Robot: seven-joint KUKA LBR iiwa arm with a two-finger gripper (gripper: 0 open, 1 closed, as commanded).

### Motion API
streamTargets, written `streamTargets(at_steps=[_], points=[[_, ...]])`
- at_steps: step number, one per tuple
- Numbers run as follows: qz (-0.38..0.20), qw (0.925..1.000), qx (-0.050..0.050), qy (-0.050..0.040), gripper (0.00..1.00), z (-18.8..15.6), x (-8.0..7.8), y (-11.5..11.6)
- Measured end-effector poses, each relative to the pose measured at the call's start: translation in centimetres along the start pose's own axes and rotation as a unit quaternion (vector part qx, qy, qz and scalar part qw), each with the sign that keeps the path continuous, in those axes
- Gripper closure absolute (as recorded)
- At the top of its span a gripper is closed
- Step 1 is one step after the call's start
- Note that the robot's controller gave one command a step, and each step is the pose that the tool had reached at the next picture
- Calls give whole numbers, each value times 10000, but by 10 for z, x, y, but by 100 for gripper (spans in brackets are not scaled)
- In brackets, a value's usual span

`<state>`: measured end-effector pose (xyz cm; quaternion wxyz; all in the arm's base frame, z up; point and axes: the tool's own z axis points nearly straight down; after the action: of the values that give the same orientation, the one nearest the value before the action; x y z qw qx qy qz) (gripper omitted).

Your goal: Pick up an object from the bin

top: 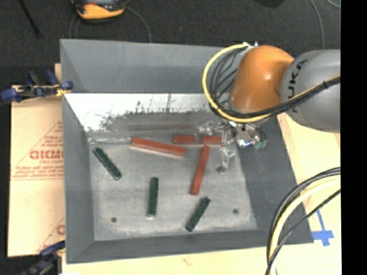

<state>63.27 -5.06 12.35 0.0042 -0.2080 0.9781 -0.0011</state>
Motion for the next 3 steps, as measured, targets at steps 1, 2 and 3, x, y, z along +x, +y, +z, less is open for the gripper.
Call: streamTargets(at_steps=[1, 2, 3], points=[[-825, 9966, -12, 30, 0, 35, -7, 20], [-2727, 9621, -1, -2, 100, 50, 19, -19], [-2723, 9622, -4, -4, 100, 50, 19, -19]])
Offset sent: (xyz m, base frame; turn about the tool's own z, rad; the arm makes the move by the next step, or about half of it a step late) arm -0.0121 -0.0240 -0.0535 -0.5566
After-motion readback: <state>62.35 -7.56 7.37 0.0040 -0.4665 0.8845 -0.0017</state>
